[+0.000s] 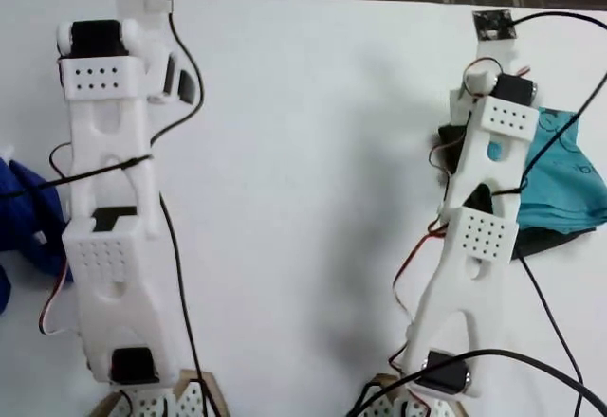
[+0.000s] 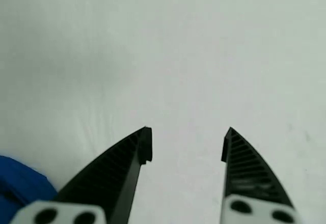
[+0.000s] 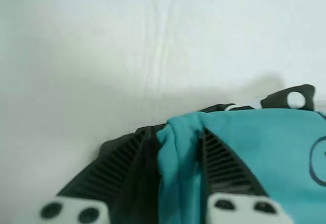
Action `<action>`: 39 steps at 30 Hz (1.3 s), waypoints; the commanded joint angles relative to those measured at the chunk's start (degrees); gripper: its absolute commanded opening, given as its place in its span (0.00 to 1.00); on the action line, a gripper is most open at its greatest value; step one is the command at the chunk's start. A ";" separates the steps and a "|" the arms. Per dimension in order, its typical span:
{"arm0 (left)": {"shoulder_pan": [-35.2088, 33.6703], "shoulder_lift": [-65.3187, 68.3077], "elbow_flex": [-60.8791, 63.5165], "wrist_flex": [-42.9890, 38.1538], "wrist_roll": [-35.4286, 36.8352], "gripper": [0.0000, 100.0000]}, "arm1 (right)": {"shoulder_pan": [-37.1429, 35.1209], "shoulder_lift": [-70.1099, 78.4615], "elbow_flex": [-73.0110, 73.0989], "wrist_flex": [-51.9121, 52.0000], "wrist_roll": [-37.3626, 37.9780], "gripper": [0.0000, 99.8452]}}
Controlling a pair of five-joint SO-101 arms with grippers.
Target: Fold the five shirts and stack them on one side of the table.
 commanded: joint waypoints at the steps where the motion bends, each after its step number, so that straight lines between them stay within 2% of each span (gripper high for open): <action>1: 0.09 -4.31 -0.40 0.53 -0.62 0.24 | 0.92 -0.48 -2.02 -0.66 -0.44 0.05; 7: 0.09 -4.31 -0.75 0.53 -0.62 0.24 | 1.63 -0.48 -1.85 -0.31 -0.18 0.08; 11: 0.09 -4.66 -0.75 0.53 -0.62 0.24 | 1.54 -0.84 -1.93 0.75 -0.35 0.01; 17: -0.18 -4.66 -0.75 0.62 -0.62 0.24 | 1.19 -0.40 -9.67 7.96 -0.44 0.02; 22: 0.00 -4.66 -0.84 0.62 -0.62 0.24 | 1.27 -2.51 -9.85 10.95 0.09 0.02; 27: -0.09 -4.75 -0.84 0.62 -0.62 0.24 | 1.01 -2.59 -9.76 12.35 4.13 0.02; 39: -0.26 -4.75 -0.84 0.70 -0.62 0.24 | -4.88 -5.58 -9.67 13.23 6.51 0.02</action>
